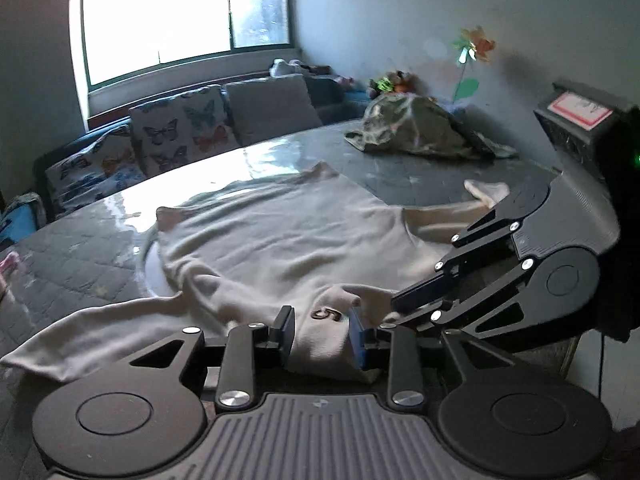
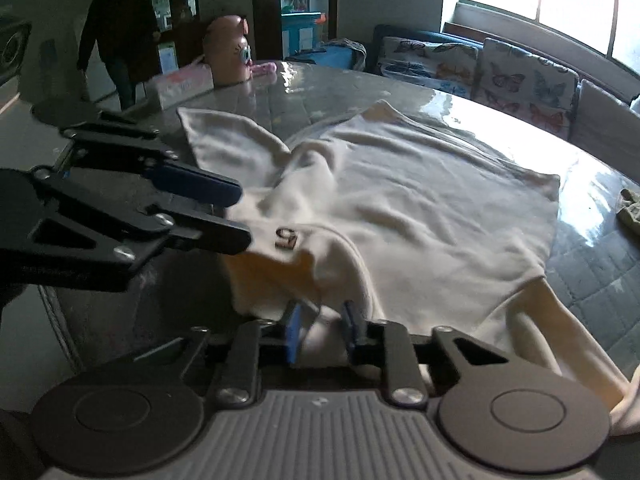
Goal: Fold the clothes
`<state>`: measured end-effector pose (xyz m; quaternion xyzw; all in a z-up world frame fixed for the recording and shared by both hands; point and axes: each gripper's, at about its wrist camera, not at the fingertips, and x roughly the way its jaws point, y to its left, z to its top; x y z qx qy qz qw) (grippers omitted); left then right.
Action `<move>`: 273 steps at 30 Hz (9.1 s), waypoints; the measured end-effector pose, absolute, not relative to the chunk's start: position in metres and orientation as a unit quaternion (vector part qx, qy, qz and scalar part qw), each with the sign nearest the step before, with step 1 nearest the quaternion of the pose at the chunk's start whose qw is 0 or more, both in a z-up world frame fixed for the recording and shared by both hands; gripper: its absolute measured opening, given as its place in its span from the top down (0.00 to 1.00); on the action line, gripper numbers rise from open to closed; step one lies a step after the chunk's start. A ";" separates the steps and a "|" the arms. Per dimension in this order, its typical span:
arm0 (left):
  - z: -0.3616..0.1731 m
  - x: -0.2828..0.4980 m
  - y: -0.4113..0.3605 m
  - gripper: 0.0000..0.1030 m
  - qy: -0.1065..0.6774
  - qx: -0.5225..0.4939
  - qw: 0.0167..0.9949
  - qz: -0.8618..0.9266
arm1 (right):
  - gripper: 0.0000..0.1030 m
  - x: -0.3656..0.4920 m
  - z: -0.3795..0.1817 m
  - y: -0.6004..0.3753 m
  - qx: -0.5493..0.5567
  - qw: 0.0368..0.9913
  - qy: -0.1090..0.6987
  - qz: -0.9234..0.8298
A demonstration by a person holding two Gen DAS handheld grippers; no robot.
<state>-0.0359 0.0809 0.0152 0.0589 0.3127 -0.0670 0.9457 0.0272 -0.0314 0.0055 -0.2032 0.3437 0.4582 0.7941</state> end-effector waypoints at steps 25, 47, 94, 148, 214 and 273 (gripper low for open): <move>0.036 -0.040 0.091 0.91 0.305 0.080 0.943 -0.108 | 0.96 0.039 0.046 -0.088 -0.145 0.819 0.329 0.448; -0.014 0.048 0.034 0.67 0.358 0.035 0.922 -0.146 | 0.83 0.096 0.012 -0.146 -0.073 0.898 0.348 0.260; -0.017 0.045 0.027 0.39 0.353 0.039 0.920 -0.166 | 0.97 0.099 0.031 -0.254 0.026 0.965 0.258 0.034; 0.012 0.014 0.142 0.32 0.322 -0.016 0.945 0.055 | 0.46 0.168 -0.008 -0.182 -0.052 0.917 0.360 0.164; -0.014 -0.017 0.312 0.70 0.336 -0.092 0.863 0.366 | 0.28 0.170 -0.020 -0.178 -0.052 0.922 0.355 0.143; 0.012 0.154 0.200 0.43 0.341 -0.006 0.929 0.144 | 0.23 0.149 -0.001 -0.182 -0.052 0.921 0.345 0.175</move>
